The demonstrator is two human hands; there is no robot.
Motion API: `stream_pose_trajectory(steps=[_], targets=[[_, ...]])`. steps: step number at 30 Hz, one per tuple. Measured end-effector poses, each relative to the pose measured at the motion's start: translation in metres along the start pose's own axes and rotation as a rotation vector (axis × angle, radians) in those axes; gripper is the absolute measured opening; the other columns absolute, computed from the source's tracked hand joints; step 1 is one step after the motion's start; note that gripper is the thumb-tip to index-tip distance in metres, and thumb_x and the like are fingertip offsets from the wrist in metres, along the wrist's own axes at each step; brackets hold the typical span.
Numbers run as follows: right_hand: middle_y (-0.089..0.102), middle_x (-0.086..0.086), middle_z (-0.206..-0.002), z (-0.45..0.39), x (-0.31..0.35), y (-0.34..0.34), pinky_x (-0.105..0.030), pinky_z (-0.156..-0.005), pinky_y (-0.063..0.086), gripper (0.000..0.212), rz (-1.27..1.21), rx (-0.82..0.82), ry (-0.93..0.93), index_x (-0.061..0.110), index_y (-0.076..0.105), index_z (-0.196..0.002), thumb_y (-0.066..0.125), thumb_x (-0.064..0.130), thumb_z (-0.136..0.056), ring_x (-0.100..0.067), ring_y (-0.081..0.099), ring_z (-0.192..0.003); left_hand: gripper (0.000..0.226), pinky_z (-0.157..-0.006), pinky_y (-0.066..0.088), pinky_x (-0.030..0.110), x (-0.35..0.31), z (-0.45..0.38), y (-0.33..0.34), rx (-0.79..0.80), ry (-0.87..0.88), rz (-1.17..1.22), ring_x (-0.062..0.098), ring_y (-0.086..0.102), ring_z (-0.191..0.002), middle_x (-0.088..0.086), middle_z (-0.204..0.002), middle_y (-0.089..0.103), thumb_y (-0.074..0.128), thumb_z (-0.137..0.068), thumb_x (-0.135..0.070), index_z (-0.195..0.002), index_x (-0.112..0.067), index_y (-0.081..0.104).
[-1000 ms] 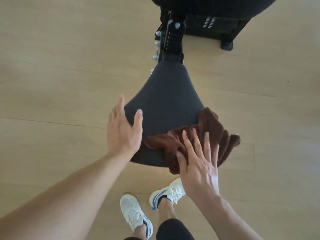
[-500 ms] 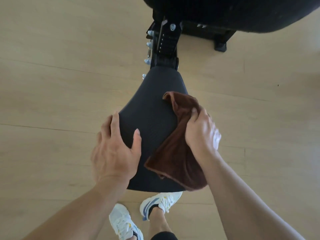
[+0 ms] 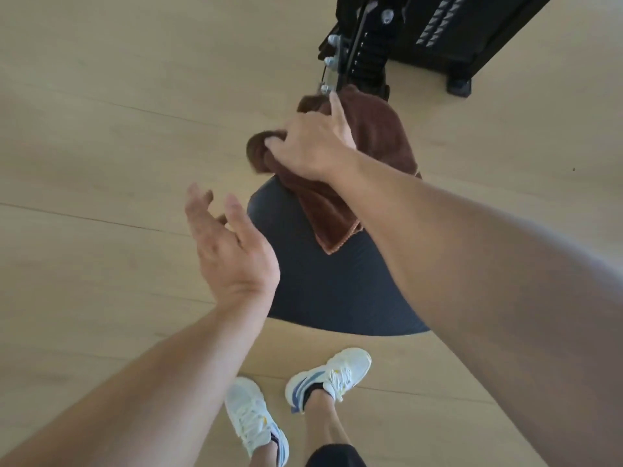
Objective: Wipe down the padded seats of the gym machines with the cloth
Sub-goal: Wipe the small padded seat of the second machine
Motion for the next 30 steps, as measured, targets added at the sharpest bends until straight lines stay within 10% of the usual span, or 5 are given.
stream_pose_trajectory(steps=[3,10,15,20,30], targets=[[0.074,-0.002,-0.114,0.041,0.022,0.001,-0.051,-0.124,-0.008,0.050,-0.084,0.080,-0.138,0.026,0.075,-0.105,0.033,0.052,-0.096,-0.023,0.059,-0.122,0.053,-0.105,0.044,0.042,0.037,-0.016,-0.015,-0.074,-0.422,0.178,0.027,0.061,-0.118,0.002,-0.142,0.052,0.031,-0.102,-0.044,-0.153,-0.028,0.031],[0.057,0.015,-0.145,0.178,0.063,0.034,-0.040,-0.126,-0.004,0.029,-0.444,0.040,-0.407,0.028,0.066,-0.126,0.058,0.027,-0.098,-0.011,0.023,-0.152,0.053,-0.108,0.041,0.054,0.149,0.104,-0.113,0.120,-0.789,0.094,0.040,0.056,-0.127,0.017,-0.146,0.051,0.037,-0.103,-0.041,-0.149,-0.015,0.036],[0.061,0.015,-0.140,0.258,0.037,0.027,-0.014,-0.115,0.023,0.033,-0.637,0.090,-0.154,0.025,0.071,-0.121,0.060,0.008,-0.095,-0.007,0.042,-0.140,0.044,-0.102,0.039,0.055,0.133,0.183,-0.179,0.275,-1.009,0.181,0.043,0.057,-0.111,0.027,-0.136,0.056,0.046,-0.105,-0.022,-0.144,-0.002,0.042],[0.074,-0.003,-0.095,0.323,0.032,-0.037,-0.024,-0.083,0.053,0.015,-1.150,0.057,0.390,0.015,0.071,-0.107,0.063,0.008,-0.097,-0.007,0.071,-0.084,0.038,-0.089,0.047,0.040,0.055,0.190,-0.204,0.576,-0.848,0.110,0.031,0.060,-0.113,0.018,-0.135,0.059,0.073,-0.090,-0.027,-0.122,-0.013,0.059],[0.076,0.010,-0.095,0.454,0.102,-0.170,-0.024,-0.077,0.057,0.052,-1.309,-0.073,0.268,0.029,0.074,-0.108,0.062,-0.014,-0.081,-0.004,0.071,-0.093,0.053,-0.099,0.053,0.044,-0.143,0.199,-0.220,1.040,-0.563,0.480,0.019,0.070,-0.113,0.004,-0.120,0.075,0.070,-0.082,-0.049,-0.127,-0.021,0.066]])
Point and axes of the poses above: each hand's wrist, its own z-axis away from the middle knuckle, its own y-axis out of the palm, x = y × z, the point moved 3 cm from there along -z, towards the middle knuckle
